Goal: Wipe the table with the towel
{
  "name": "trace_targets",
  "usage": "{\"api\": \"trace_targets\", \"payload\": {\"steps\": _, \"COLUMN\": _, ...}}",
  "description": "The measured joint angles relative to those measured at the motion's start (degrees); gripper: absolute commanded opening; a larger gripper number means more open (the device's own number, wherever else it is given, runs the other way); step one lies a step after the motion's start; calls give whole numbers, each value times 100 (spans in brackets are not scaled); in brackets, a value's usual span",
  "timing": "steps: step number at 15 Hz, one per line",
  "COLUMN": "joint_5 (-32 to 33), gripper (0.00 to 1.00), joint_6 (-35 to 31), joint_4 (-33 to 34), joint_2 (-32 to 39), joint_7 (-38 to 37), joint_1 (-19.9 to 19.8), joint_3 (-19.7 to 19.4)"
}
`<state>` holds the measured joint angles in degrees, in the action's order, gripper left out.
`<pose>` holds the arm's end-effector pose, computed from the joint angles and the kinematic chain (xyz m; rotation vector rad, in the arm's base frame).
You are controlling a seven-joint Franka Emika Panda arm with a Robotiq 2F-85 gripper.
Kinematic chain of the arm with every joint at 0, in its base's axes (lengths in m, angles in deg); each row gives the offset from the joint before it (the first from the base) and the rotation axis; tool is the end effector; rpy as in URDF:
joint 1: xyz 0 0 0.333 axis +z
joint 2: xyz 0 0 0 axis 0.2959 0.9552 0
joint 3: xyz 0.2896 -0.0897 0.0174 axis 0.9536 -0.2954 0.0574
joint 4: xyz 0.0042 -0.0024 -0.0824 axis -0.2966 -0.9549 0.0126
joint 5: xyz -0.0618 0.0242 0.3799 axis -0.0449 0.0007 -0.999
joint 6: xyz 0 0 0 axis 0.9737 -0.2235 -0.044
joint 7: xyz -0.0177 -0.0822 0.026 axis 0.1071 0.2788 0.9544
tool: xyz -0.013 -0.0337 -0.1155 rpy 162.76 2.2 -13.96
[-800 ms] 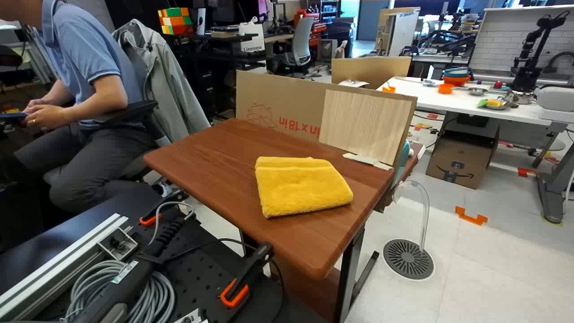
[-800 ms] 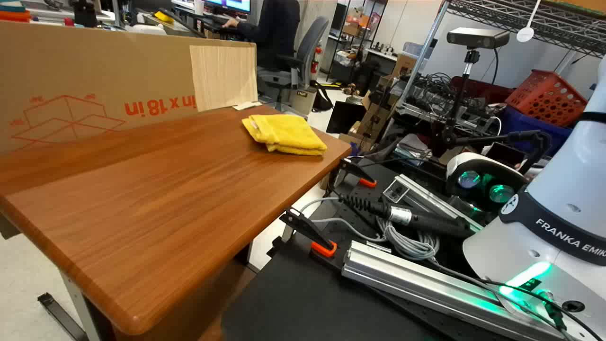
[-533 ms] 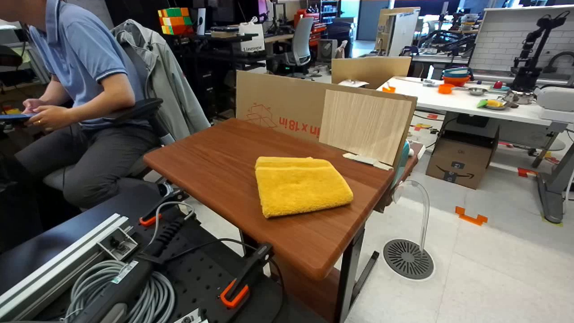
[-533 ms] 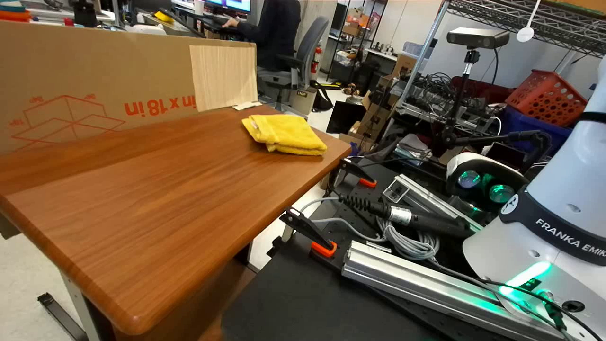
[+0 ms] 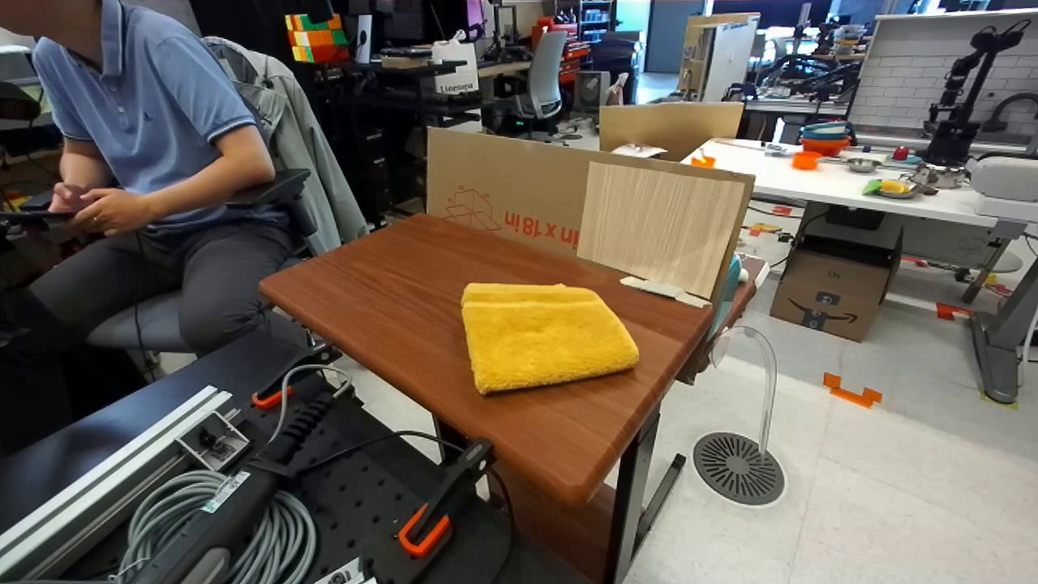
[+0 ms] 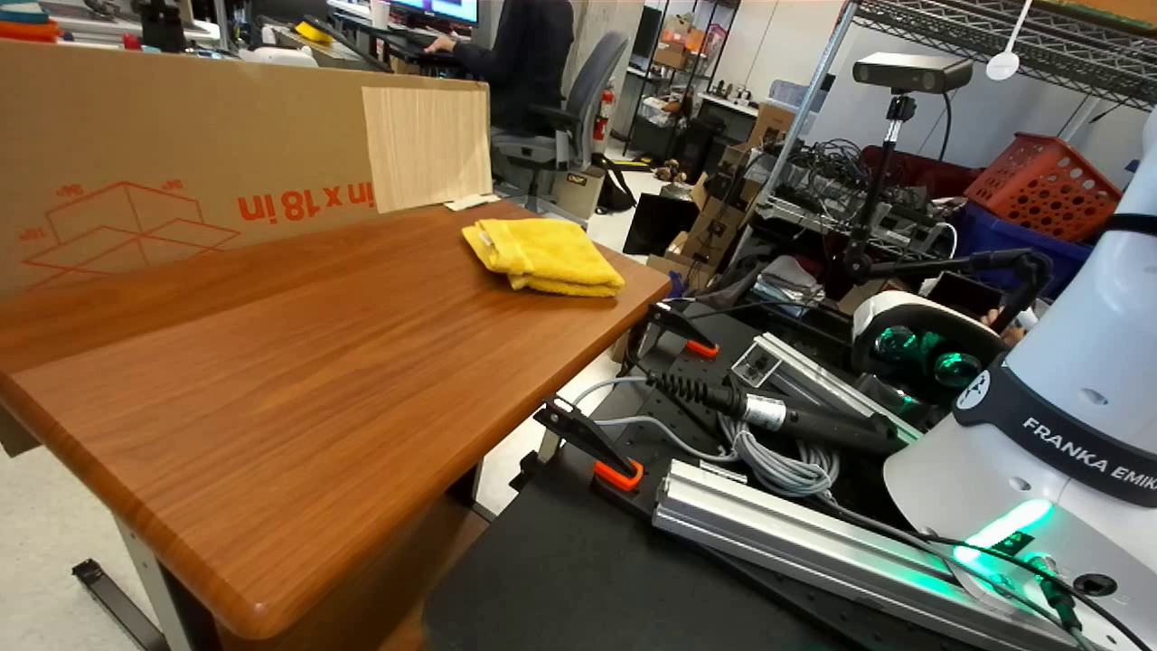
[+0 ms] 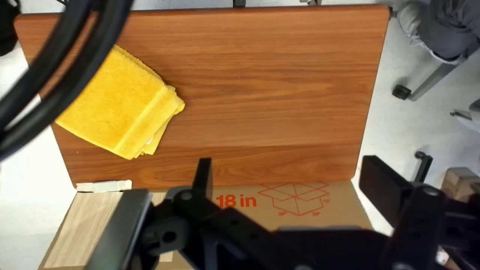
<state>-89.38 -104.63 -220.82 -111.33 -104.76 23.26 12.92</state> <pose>0.4124 0.1440 0.4695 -3.1162 -0.0008 -0.2457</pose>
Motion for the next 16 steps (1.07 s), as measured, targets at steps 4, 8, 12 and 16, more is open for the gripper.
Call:
{"api": "trace_targets", "payload": {"steps": 4, "joint_5": -306, "gripper": 100, "joint_6": -889, "joint_4": 115, "joint_2": 685, "joint_7": 103, "joint_1": -438, "joint_3": -817}}
{"api": "trace_targets", "payload": {"steps": 8, "joint_5": -754, "gripper": 100, "joint_6": -1021, "joint_4": 633, "joint_2": 1784, "joint_7": 140, "joint_1": -860, "joint_3": -1451}}
{"api": "trace_targets", "payload": {"steps": 12, "joint_5": -789, "gripper": 100, "joint_6": -1027, "joint_4": 1428, "joint_2": 3148, "joint_7": -88, "joint_1": -1224, "joint_3": -1818}}
{"api": "trace_targets", "payload": {"steps": 16, "joint_5": -769, "gripper": 100, "joint_6": -821, "joint_4": 2191, "joint_2": 4290, "joint_7": -272, "joint_1": -1368, "joint_3": -2029}}
